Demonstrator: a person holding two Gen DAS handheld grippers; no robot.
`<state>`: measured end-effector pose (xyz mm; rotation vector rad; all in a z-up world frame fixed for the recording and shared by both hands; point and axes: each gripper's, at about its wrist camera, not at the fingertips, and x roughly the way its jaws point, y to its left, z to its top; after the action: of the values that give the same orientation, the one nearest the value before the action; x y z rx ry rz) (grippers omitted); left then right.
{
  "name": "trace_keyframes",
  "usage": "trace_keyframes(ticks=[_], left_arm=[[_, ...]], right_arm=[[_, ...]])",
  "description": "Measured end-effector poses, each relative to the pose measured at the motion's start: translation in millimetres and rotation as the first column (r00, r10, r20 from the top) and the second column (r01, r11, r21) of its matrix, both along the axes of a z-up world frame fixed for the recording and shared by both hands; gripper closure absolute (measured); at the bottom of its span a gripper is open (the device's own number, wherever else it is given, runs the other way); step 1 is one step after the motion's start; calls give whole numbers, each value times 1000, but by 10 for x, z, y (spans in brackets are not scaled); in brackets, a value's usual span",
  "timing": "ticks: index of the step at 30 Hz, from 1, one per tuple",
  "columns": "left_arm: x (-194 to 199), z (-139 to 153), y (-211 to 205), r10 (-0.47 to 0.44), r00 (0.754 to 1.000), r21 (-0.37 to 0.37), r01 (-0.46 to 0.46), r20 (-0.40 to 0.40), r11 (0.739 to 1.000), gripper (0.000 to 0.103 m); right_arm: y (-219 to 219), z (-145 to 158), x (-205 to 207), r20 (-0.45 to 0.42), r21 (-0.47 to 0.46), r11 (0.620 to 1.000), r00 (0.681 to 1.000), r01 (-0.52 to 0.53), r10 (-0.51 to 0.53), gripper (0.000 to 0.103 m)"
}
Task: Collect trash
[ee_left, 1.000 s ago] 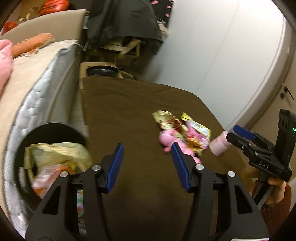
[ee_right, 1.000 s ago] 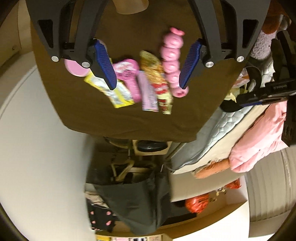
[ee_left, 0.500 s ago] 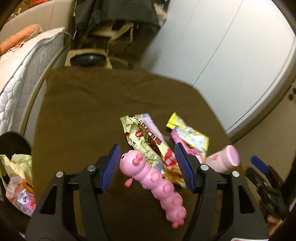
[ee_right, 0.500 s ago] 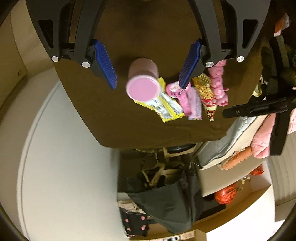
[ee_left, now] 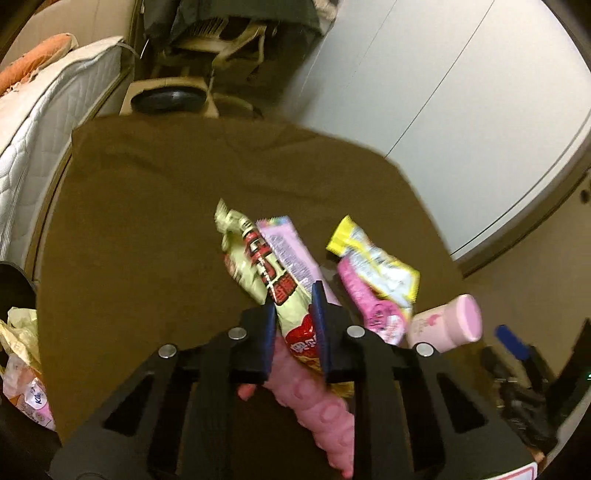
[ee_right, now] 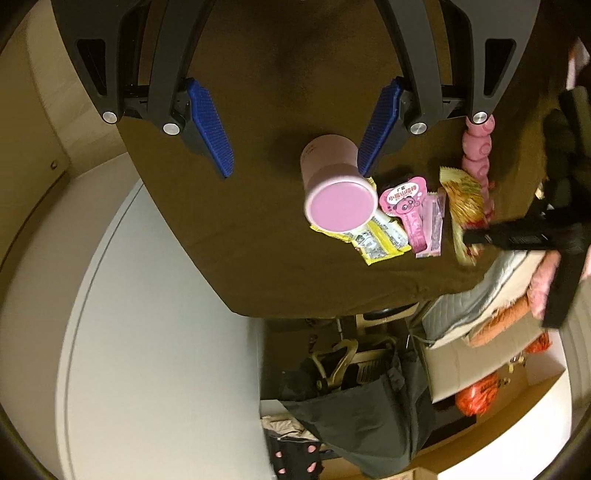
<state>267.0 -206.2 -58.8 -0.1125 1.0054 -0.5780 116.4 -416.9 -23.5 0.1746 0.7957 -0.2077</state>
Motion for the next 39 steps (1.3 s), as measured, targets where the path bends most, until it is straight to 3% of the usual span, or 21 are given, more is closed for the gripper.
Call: trace_keyframes(ticks=[5, 10, 14, 17, 22, 30, 35, 37, 38, 39], left_arm=[[-213, 337, 289, 7, 999, -86, -3, 45, 996, 88], [-347, 444, 545, 5, 1000, -111, -4, 15, 994, 89], [-428, 342, 673, -9, 999, -61, 7, -33, 998, 89], [-508, 225, 715, -2, 1000, 6, 2, -21, 1000, 89], [-535, 76, 795, 19, 999, 23, -18, -38, 1000, 89], [-625, 71, 774, -1, 1000, 66, 1, 1, 998, 80], [-631, 39, 842, 9, 1000, 60, -8, -4, 998, 74], [-627, 17, 870, 19, 1000, 55, -18, -11, 998, 74], [-631, 7, 884, 23, 1000, 52, -22, -15, 998, 74], [-631, -9, 905, 30, 999, 48, -29, -21, 998, 74]], right_arm=[[277, 18, 102, 8, -40, 996, 996, -85, 86, 37], [486, 29, 222, 22, -31, 988, 988, -151, 152, 37], [628, 68, 308, 36, -35, 981, 980, -193, 194, 37], [750, 97, 391, 33, -55, 972, 972, -231, 233, 37], [900, 77, 609, -12, -88, 953, 957, -289, 289, 39], [1162, -188, 837, -130, -214, 910, 934, -355, 334, 53], [1183, -352, 910, -173, -290, 894, 937, -343, 303, 61], [1162, -363, 924, -176, -304, 890, 938, -340, 298, 71], [1143, -356, 928, -175, -299, 892, 938, -340, 299, 84], [1104, -351, 935, -178, -260, 902, 935, -346, 307, 88]])
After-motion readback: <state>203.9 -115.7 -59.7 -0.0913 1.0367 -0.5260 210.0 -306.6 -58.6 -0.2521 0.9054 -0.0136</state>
